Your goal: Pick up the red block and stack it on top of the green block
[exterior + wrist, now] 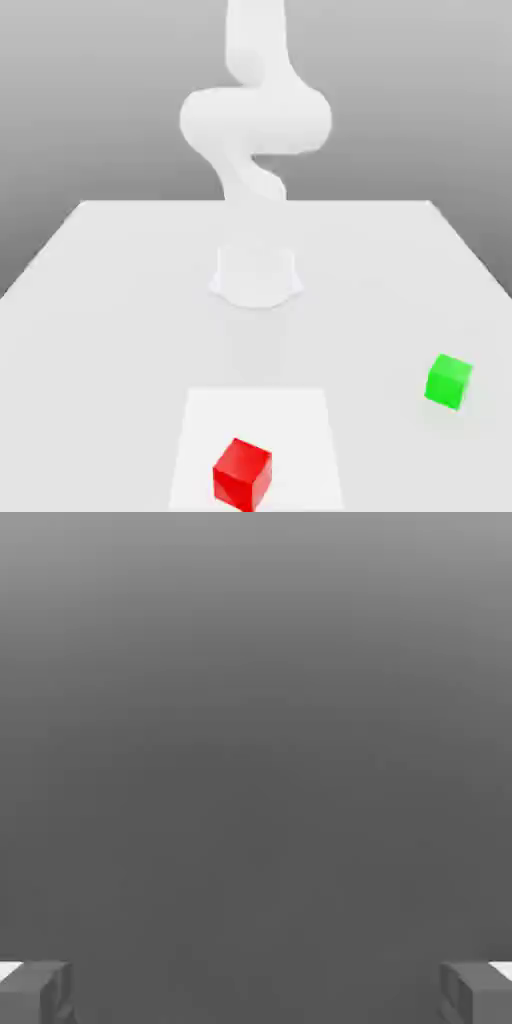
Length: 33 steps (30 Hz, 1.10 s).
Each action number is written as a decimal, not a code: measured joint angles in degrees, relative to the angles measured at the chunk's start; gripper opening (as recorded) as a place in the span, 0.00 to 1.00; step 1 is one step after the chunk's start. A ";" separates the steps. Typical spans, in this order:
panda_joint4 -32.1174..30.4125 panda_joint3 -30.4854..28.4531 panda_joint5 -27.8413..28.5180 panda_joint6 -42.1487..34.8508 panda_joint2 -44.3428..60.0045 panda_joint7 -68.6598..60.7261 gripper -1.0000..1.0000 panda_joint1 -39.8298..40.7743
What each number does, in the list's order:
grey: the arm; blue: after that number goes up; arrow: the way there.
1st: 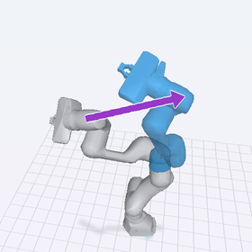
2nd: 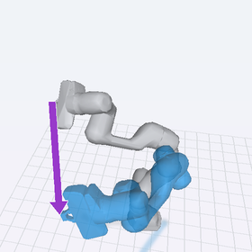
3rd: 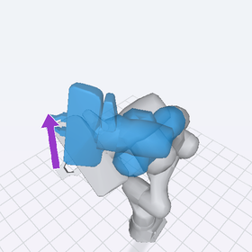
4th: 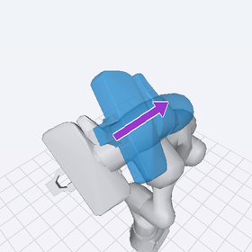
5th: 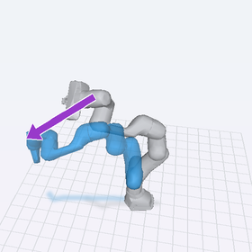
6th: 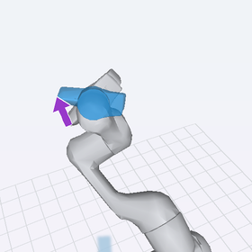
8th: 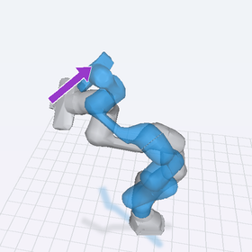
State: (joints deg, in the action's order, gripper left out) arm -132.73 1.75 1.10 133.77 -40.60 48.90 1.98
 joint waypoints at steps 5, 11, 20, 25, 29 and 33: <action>-1.92 3.08 2.61 3.97 10.79 6.55 0.50 3.56; -4.13 5.41 5.58 8.54 23.37 14.12 0.50 6.61; -7.53 5.82 6.69 15.65 41.83 23.07 0.50 8.36; -9.30 6.19 3.54 20.10 51.56 25.09 0.50 8.40; -8.43 4.71 5.10 26.47 59.76 26.88 0.50 7.30; -8.15 4.15 5.67 28.09 61.69 27.32 0.00 6.86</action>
State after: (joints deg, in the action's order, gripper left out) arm -140.88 5.91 6.77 161.85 21.09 76.23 8.84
